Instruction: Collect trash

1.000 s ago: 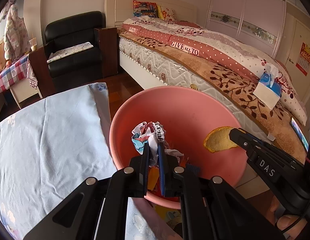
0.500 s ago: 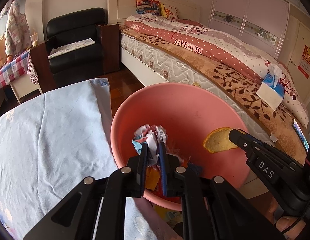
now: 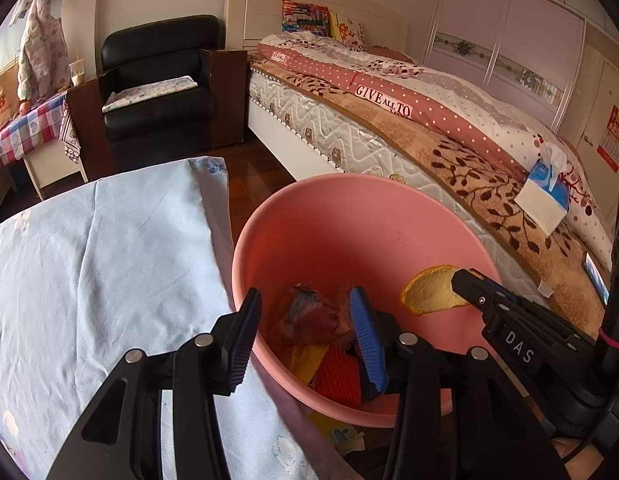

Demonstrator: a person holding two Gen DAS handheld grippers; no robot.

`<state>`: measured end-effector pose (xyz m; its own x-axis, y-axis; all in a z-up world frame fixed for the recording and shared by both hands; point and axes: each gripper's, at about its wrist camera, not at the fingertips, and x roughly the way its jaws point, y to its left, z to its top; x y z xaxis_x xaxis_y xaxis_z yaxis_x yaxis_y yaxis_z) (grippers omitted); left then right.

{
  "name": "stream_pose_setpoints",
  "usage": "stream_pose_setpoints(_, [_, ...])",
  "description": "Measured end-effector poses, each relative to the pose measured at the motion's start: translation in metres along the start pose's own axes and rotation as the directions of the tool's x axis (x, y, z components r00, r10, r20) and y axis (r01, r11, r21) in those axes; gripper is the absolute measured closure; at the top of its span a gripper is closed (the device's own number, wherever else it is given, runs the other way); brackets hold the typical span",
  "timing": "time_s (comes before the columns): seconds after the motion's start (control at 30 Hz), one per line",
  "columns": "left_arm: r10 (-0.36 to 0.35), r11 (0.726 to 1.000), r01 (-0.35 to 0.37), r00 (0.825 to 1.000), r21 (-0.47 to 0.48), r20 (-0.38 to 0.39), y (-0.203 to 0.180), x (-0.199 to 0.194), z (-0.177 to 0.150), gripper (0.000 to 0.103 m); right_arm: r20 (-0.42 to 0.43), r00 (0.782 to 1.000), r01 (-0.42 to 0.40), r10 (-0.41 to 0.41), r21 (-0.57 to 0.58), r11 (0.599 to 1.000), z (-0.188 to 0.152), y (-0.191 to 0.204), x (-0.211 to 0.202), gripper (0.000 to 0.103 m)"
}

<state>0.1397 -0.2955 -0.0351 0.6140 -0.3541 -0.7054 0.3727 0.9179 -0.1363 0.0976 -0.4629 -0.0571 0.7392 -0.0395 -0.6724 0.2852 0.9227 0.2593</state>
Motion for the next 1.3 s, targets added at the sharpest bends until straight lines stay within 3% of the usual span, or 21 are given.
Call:
stream_pose_setpoints(0.47, [-0.002, 1.0, 0.003, 1.0, -0.023, 0.021, 0.005, -0.009, 0.002, 0.057, -0.02, 0.999, -0.03, 0.031, 0.022, 0.999, 0.003, 0.003, 0.006, 0.095])
stream_pose_setpoints(0.73, [0.0, 1.0, 0.001, 0.999, -0.028, 0.034, 0.009, -0.016, 0.002, 0.057, -0.004, 0.998, -0.06, 0.06, 0.019, 0.998, 0.003, 0.008, -0.002, 0.082])
stream_pose_setpoints(1.3, [0.001, 0.999, 0.001, 0.998, -0.04, 0.069, 0.014, -0.038, 0.001, 0.057, 0.033, 0.995, -0.098, 0.099, -0.016, 0.995, -0.006, 0.021, -0.035, 0.079])
